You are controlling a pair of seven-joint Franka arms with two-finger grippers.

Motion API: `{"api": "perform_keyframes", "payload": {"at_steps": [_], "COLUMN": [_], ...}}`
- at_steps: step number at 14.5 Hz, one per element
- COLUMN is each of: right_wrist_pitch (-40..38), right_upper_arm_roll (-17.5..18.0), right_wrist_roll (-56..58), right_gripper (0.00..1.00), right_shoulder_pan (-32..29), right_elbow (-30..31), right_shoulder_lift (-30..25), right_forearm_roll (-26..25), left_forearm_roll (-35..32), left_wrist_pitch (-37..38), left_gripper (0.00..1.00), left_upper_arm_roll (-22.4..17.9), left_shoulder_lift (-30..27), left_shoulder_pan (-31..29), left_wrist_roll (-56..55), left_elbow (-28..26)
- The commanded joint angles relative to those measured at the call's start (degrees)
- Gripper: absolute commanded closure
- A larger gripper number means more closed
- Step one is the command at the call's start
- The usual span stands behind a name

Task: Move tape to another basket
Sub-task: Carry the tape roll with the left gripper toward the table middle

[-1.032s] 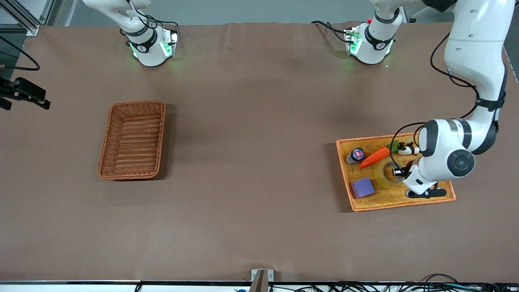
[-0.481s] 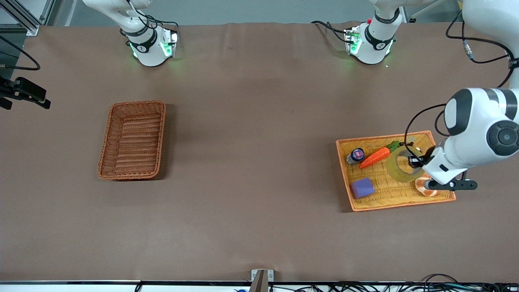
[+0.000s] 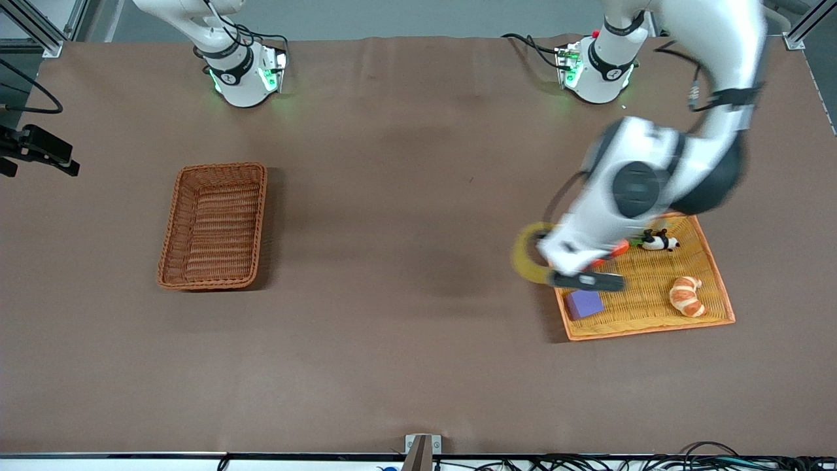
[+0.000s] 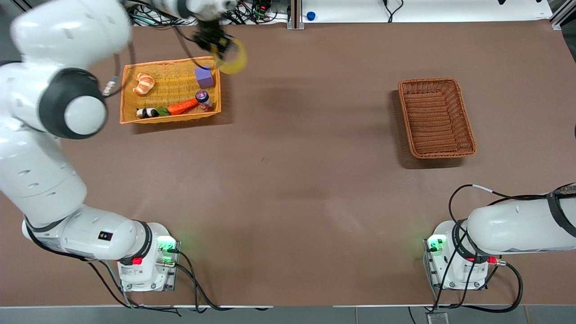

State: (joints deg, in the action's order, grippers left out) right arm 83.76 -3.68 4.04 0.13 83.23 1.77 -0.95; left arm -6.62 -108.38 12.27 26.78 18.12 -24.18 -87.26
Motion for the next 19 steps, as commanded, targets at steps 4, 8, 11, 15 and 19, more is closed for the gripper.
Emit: {"api": "perform_keyframes", "payload": {"at_steps": [4, 8, 11, 15, 19], "right_wrist_pitch": [0.09, -0.08, 0.18, 0.27, 2.37], "right_upper_arm_roll": [-0.28, -0.28, -0.19, -0.19, -0.02], "right_wrist_roll": [0.70, 0.79, 0.44, 0.53, 0.35], "right_gripper": [0.00, 0.00, 0.00, 0.00, 0.00], "right_shoulder_pan": [-0.39, -1.27, -1.10, -0.83, -0.04], "right_elbow": [-0.17, 0.00, 0.09, 1.23, 1.94], "right_shoulder_lift": [0.07, 0.33, 0.33, 0.25, 1.30], "right_forearm_roll": [0.25, 0.16, 0.59, 0.60, 0.51], "left_forearm_roll": [-0.06, 0.03, 0.12, 0.29, 0.21], "left_wrist_pitch": [0.99, -7.60, -14.65, -19.94, -19.76], "left_gripper": [1.00, 1.00, 0.98, 0.93, 0.67], "left_upper_arm_roll": [-0.58, -0.41, -0.23, 0.30, -0.41], "left_shoulder_lift": [15.56, 23.38, 27.17, 29.73, 29.56], "left_shoulder_pan": [14.82, 20.62, 22.21, 22.92, 23.10], "left_wrist_roll": [-4.29, -4.73, -4.56, -4.38, -3.77], "left_elbow": [17.36, 21.78, 22.66, 22.66, 22.04]}}
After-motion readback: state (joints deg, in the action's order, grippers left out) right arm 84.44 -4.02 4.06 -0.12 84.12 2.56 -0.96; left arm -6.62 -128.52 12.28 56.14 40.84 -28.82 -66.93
